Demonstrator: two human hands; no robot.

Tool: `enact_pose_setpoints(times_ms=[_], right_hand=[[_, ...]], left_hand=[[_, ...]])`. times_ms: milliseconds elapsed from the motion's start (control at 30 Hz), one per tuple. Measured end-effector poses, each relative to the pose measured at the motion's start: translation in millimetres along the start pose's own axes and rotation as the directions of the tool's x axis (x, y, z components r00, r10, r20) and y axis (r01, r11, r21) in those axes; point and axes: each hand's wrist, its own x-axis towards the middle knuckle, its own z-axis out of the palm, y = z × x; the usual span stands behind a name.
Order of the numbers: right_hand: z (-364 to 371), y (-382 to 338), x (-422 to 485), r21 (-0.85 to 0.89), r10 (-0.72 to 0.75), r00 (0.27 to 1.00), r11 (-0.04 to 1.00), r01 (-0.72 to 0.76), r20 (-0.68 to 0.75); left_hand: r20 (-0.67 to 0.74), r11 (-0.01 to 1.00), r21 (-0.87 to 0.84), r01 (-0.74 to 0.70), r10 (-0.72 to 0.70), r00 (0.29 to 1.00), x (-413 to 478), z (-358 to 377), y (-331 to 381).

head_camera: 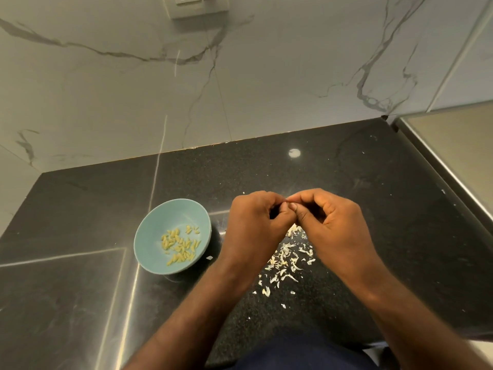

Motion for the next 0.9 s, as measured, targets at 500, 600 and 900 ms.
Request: enact_pose_setpoints(times_ms=[500,600,900], right_hand=[[17,51,-35,0.163,0.353,0.925,0.913,-0.374,0.141],[17,54,-36,0.14,0.349,0.924,0.918,-0.37,0.156],[17,59,-38,0.117,0.347,0.933,0.927,-0.356,0.094]], left_hand=[[0.228,0.826,-0.269,0.495,-0.445,0.866,-45,24,-34],[0.242,0.803,-0.292,0.519,-0.463,0.852,-45,27,-35],[0.235,0.791,-0.305,0.529,-0.476,0.847,-43,33,-38]])
